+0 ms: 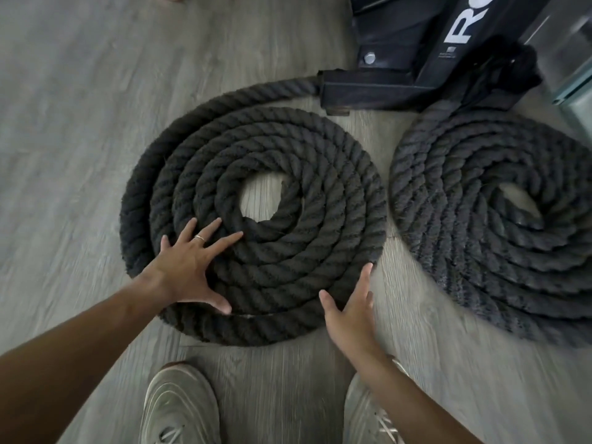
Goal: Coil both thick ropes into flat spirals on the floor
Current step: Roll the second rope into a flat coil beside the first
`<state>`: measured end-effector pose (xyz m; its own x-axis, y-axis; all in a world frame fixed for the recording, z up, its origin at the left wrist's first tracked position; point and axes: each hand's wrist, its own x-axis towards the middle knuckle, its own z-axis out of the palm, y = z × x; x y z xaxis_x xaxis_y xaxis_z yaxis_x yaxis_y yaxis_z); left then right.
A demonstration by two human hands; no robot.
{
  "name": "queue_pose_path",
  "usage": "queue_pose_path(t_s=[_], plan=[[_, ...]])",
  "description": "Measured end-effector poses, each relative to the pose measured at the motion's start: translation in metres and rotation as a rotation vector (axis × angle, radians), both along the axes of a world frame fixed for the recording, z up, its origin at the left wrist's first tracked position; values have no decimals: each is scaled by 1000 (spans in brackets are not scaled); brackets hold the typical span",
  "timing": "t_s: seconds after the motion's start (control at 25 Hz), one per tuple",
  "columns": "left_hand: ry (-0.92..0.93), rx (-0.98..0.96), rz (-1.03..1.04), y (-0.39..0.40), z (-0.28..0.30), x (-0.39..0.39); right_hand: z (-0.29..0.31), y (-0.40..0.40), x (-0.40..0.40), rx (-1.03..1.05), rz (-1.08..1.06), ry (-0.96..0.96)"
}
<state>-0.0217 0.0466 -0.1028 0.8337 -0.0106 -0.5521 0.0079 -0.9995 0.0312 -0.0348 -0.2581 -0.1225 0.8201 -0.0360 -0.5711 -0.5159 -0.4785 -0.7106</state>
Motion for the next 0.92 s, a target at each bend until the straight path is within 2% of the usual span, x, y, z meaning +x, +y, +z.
queue_pose_path(t_s=[0.2, 0.4, 0.52, 0.64, 0.76, 0.92], plan=[[-175, 83, 92, -40, -13, -19, -10, -33, 78, 46, 15, 5], [-173, 150, 133, -80, -17, -1, -15, -53, 133, 60, -30, 53], [-167, 198, 113, -83, -20, -5, -19, -53, 131, 47, -79, 27], [-160, 220, 118, -89, -23, -14, -32, -35, 96, -50, -233, -23], [-157, 238, 110, -93, -23, -16, -47, -20, 67, -51, -198, -2], [-158, 242, 110, -93, -18, -12, -45, -21, 78, -56, -169, 16]])
